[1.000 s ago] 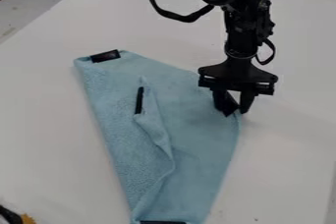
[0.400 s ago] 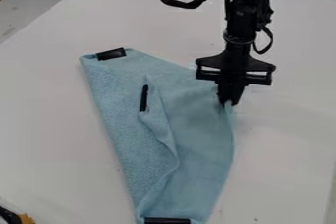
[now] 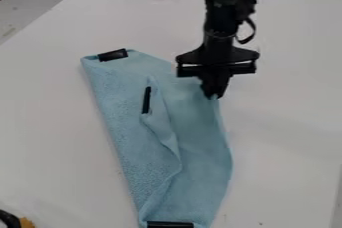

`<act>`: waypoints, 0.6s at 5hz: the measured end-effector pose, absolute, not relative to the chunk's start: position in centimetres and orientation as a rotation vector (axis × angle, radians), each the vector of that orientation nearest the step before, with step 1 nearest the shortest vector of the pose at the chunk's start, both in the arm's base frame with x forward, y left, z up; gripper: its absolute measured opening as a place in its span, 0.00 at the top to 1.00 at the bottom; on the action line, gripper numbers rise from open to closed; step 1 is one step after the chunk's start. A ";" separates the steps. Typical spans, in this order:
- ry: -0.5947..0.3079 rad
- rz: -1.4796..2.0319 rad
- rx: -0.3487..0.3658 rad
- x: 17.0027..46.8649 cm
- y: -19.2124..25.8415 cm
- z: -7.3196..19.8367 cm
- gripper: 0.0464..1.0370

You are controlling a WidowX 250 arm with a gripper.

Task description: Fold the cloth from right to left

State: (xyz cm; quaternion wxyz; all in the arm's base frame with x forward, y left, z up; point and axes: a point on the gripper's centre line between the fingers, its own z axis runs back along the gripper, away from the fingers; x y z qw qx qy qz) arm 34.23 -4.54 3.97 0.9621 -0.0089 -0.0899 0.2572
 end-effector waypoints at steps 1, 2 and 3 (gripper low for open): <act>-0.204 0.561 -0.028 32.6 -2.5 3.7 0.97; -0.201 0.593 -0.023 31.4 -0.4 3.4 0.97; -0.197 0.603 -0.003 30.8 1.2 4.4 0.98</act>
